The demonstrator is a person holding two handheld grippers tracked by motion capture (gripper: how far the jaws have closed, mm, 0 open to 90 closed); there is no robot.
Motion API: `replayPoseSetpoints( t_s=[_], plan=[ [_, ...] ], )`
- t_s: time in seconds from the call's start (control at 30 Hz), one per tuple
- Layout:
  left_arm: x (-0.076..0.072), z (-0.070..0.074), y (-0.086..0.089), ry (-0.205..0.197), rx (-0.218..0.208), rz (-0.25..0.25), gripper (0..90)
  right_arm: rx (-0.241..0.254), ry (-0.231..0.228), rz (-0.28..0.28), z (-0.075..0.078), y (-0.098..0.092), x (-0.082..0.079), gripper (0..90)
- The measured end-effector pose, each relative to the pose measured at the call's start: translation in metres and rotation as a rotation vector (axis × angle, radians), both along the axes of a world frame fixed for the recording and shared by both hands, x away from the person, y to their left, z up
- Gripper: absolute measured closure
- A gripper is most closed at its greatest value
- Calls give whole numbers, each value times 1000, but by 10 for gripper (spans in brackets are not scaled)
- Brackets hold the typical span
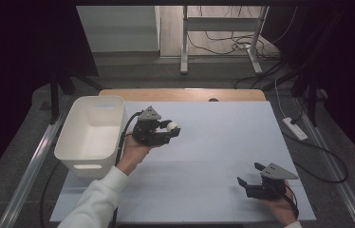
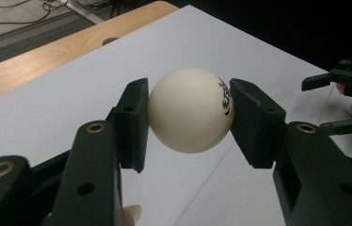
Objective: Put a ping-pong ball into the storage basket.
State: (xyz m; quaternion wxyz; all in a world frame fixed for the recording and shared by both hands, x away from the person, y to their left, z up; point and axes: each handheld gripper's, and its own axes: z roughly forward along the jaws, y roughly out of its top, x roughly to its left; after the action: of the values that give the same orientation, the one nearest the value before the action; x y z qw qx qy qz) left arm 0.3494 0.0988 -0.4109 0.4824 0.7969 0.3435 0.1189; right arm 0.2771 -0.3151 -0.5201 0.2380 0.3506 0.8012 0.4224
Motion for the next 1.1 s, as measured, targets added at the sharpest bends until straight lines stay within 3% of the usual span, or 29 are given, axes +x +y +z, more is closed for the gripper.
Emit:
replayPoseSetpoints(
  t_s=[1.1],
  plan=[
    [-3,5,11,-9,-19,15,505,0,-2,-2,0,0,0,131]
  ],
)
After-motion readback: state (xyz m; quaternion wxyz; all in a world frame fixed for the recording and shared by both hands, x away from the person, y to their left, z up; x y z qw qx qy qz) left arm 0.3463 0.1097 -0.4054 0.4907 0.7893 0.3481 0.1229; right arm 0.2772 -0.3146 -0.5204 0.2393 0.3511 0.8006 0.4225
